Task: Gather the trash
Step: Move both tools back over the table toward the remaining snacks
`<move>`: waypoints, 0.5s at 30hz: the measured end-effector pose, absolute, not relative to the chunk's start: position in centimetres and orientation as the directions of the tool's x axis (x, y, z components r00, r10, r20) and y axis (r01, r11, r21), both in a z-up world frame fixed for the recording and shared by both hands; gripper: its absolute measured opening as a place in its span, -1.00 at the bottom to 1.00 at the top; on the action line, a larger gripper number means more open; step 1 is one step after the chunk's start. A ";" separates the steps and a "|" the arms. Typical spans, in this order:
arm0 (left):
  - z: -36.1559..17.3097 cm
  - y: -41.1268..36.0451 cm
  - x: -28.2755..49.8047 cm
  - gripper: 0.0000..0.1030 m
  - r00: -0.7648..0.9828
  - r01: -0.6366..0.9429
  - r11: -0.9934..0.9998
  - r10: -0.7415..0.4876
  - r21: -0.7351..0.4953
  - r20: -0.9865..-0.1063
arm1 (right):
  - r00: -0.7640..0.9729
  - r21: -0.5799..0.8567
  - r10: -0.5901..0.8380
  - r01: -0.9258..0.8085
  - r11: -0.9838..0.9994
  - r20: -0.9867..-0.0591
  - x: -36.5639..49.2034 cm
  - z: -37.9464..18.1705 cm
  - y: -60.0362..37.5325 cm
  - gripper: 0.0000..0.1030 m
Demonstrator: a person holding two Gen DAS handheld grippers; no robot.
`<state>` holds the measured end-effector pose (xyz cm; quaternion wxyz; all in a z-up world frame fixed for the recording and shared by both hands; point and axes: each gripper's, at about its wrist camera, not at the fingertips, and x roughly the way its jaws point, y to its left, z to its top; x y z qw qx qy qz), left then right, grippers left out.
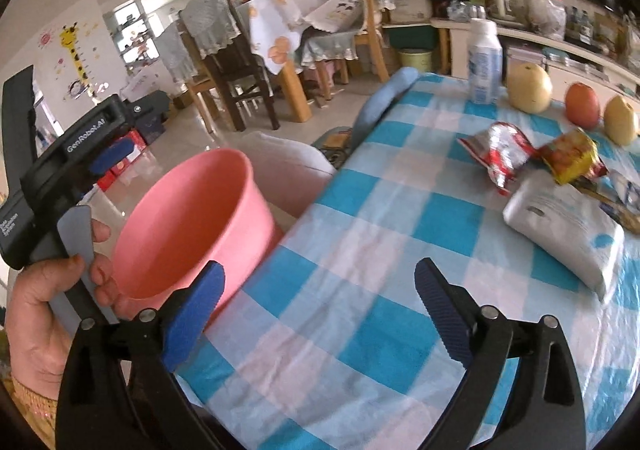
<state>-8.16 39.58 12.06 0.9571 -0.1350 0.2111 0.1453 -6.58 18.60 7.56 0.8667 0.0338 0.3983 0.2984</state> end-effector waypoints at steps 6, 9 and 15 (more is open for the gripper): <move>11.7 37.3 -7.1 0.75 0.833 -0.318 0.939 0.211 -0.130 -0.512 | 0.529 0.326 0.541 -0.449 0.832 -0.653 -6.9 7.8 16.0 0.88; 11.3 36.7 -6.6 0.75 0.821 -0.305 0.941 0.183 -0.144 -0.541 | 0.537 0.321 0.536 -0.445 0.836 -0.652 -7.2 7.9 15.1 0.88; 11.0 35.2 -6.4 0.75 0.834 -0.255 0.957 0.146 -0.138 -0.532 | 0.546 0.299 0.519 -0.443 0.845 -0.658 -7.8 7.7 13.5 0.88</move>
